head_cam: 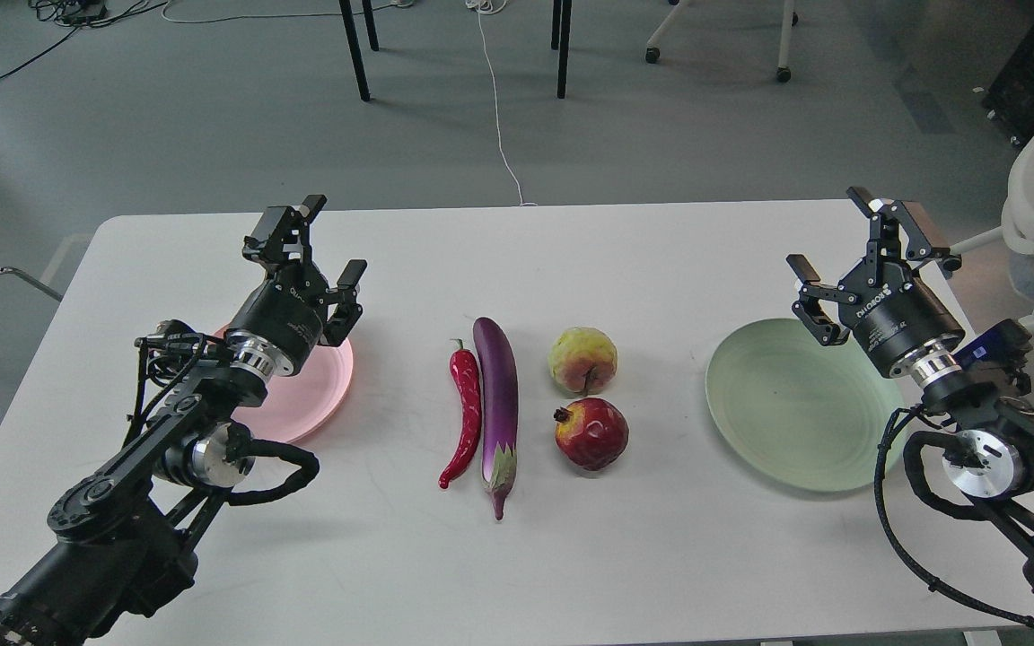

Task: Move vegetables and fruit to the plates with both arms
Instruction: 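Move the right gripper over the yellow pear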

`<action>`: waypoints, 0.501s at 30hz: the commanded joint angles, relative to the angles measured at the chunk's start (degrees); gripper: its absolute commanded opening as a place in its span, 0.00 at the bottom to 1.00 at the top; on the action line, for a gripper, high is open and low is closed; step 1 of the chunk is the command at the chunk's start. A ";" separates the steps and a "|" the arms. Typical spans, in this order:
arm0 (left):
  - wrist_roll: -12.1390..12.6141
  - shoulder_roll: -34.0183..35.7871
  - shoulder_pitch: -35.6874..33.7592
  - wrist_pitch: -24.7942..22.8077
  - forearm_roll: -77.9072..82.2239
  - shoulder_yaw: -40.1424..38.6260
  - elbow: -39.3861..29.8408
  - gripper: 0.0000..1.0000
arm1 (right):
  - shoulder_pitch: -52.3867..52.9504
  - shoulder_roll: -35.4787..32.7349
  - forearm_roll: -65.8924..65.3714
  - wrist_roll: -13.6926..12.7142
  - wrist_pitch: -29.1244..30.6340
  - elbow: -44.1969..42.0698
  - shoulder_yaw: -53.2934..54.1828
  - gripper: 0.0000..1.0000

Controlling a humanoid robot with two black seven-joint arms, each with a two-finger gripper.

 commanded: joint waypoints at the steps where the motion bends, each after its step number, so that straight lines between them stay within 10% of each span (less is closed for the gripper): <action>1: 0.26 0.37 0.31 0.05 0.03 0.37 -0.84 0.98 | -0.02 0.26 -0.07 0.13 0.48 -0.09 0.04 1.00; 15: -0.18 3.36 -0.57 -4.08 -0.15 0.72 -0.23 0.98 | 19.46 -5.98 -32.83 0.13 0.49 -0.27 -15.22 0.99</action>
